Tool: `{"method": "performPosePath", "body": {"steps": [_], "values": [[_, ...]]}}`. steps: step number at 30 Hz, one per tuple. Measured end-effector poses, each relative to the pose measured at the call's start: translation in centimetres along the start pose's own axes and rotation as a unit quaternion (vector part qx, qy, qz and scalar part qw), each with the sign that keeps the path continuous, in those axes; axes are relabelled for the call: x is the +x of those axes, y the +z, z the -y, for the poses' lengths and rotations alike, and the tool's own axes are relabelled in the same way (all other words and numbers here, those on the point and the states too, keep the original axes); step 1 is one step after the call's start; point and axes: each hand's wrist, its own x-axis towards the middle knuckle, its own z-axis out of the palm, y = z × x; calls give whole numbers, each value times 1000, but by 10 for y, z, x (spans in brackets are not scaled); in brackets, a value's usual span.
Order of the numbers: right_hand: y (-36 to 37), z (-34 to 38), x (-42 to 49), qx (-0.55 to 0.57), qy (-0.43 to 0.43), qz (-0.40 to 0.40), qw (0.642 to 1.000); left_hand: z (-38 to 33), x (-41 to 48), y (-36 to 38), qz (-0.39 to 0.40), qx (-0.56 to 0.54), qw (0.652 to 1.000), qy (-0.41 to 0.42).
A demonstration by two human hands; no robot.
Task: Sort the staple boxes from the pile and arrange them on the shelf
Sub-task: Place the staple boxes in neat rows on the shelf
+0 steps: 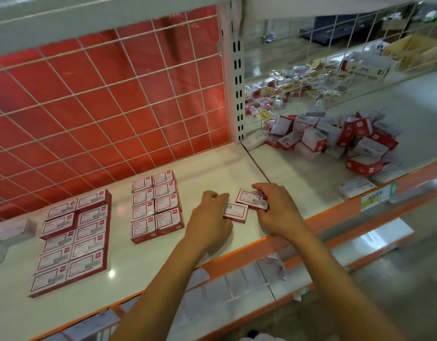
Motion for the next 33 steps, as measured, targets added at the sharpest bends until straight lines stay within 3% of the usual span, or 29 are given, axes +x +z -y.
{"method": "performPosePath", "body": {"steps": [5, 14, 33], "values": [[-1, 0, -1, -9, 2, -6, 1000, 7, -1, -1, 11, -23, 999, 21], [-9, 7, -2, 20, 27, 12, 999, 20, -23, -1, -46, -43, 998, 10], [36, 107, -18, 96, -83, 47, 991, 117, -96, -63, -157, -81, 982, -66]]}}
